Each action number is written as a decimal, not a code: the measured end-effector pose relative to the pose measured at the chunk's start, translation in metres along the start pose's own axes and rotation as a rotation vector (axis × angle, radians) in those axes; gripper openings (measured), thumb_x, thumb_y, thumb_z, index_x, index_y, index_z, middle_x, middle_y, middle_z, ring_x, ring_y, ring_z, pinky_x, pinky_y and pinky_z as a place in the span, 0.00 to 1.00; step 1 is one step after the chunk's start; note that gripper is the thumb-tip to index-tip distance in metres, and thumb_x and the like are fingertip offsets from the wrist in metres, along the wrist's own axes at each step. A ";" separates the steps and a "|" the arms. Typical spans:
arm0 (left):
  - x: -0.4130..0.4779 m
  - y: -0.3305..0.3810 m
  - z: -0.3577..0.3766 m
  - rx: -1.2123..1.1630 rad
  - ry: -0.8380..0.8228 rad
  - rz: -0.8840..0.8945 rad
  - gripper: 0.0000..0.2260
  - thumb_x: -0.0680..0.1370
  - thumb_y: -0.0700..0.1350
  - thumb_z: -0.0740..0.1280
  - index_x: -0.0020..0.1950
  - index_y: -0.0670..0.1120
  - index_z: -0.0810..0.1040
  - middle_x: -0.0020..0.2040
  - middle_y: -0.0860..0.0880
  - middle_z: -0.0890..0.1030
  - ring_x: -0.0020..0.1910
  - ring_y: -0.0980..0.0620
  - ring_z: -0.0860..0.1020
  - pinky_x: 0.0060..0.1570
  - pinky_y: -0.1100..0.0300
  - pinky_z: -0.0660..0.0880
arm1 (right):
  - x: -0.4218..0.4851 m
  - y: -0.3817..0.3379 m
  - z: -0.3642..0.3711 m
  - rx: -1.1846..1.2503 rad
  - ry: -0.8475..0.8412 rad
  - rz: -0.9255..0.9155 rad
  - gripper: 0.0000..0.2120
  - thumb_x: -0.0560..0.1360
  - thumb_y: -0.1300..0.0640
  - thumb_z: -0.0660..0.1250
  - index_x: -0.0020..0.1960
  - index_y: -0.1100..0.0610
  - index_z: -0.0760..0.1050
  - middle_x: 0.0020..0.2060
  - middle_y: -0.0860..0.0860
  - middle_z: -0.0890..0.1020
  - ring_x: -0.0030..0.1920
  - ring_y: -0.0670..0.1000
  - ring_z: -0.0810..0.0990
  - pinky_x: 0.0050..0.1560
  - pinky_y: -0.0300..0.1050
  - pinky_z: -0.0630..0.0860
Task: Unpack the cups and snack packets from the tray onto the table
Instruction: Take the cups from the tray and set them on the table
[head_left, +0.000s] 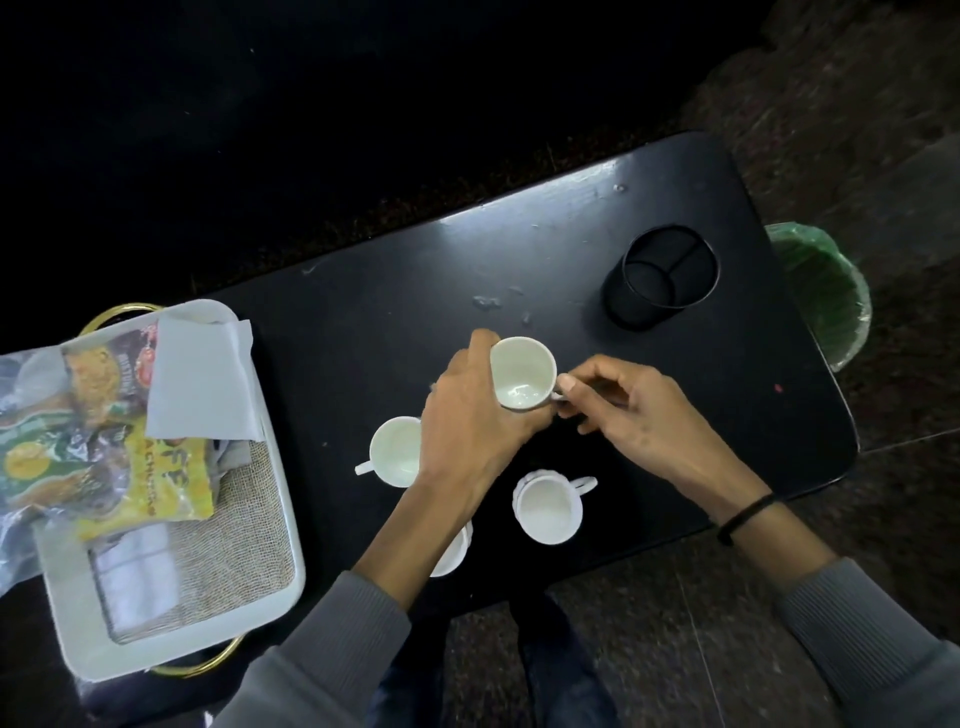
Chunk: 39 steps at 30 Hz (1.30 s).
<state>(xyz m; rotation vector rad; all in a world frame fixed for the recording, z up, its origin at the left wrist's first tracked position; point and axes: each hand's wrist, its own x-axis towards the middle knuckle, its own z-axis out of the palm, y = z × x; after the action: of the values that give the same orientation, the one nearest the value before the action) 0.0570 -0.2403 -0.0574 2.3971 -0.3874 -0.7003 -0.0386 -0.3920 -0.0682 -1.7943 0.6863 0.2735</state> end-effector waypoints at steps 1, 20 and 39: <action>0.001 -0.002 0.000 -0.009 -0.043 -0.007 0.29 0.66 0.60 0.79 0.58 0.50 0.71 0.54 0.50 0.80 0.51 0.45 0.79 0.50 0.47 0.78 | 0.002 0.002 -0.001 -0.020 -0.008 0.004 0.09 0.81 0.46 0.68 0.49 0.50 0.83 0.43 0.47 0.88 0.45 0.44 0.88 0.52 0.47 0.85; -0.020 -0.085 -0.036 0.237 -0.199 0.040 0.31 0.70 0.56 0.78 0.71 0.54 0.74 0.74 0.54 0.72 0.76 0.51 0.65 0.76 0.45 0.61 | 0.018 0.032 0.003 -0.141 -0.247 -0.036 0.06 0.82 0.49 0.67 0.48 0.47 0.80 0.55 0.37 0.86 0.59 0.38 0.83 0.67 0.51 0.79; -0.020 -0.089 -0.038 0.116 -0.084 0.050 0.26 0.72 0.55 0.77 0.68 0.52 0.77 0.70 0.55 0.75 0.71 0.52 0.70 0.72 0.48 0.67 | 0.028 -0.001 0.001 -0.250 -0.174 -0.057 0.01 0.78 0.52 0.73 0.49 0.47 0.83 0.49 0.41 0.88 0.53 0.36 0.84 0.58 0.32 0.75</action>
<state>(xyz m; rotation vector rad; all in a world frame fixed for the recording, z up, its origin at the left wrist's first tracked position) 0.0714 -0.1449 -0.0795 2.4626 -0.5353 -0.7772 -0.0155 -0.3996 -0.0823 -1.9961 0.4936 0.4885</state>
